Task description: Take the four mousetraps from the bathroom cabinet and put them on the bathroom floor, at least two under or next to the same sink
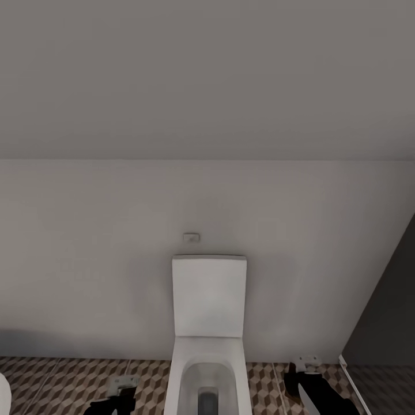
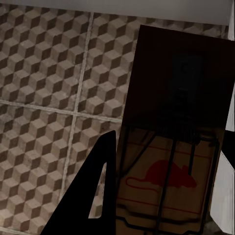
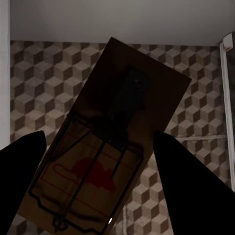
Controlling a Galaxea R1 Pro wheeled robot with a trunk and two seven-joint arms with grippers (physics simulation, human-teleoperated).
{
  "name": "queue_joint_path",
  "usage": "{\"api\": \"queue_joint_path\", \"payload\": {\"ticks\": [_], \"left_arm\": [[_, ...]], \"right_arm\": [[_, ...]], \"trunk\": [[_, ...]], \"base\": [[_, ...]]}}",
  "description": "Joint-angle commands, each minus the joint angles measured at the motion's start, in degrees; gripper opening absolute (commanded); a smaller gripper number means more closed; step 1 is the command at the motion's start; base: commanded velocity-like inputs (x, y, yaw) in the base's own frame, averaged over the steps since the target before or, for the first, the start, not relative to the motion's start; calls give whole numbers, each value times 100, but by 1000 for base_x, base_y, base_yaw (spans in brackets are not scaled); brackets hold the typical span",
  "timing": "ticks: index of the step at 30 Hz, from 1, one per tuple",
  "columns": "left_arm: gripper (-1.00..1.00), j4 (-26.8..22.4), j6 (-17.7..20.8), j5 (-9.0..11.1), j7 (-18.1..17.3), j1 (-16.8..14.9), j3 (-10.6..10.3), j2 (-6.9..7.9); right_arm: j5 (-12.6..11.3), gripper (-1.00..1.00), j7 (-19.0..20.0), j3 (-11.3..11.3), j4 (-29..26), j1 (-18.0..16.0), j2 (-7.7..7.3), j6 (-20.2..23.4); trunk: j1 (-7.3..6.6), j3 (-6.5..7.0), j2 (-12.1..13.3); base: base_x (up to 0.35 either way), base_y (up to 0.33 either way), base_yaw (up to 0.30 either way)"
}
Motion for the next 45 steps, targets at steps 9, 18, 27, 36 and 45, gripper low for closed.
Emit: {"api": "queue_joint_path", "payload": {"ticks": [9, 18, 27, 36, 45], "left_arm": [[-100, -14, 32, 46, 52, 2, -8, -61], [-100, -16, 32, 46, 49, 1, -15, -63], [-100, -18, 32, 46, 41, 0, -16, -57], [-100, -64, 38, 47, 39, -1, -9, -54], [-100, -84, 41, 55, 39, -1, -7, -35]], "right_arm": [[30, -100, 2, -20, -12, -4, 2, 35], [30, -100, -8, -20, -12, -4, 1, 35], [30, -100, -12, -20, -12, -4, 3, 35], [24, -100, -29, -20, -20, -3, 3, 32], [28, -100, -183, -26, -30, -2, -54, -195]], "trunk": [[88, -79, -165], [286, -241, -526], [484, -402, -887], [681, -564, -1248], [879, -725, -1609]], "base": [[0, 0, 0], [0, 0, 0], [0, 0, 0], [0, 0, 0], [0, 0, 0]]}}
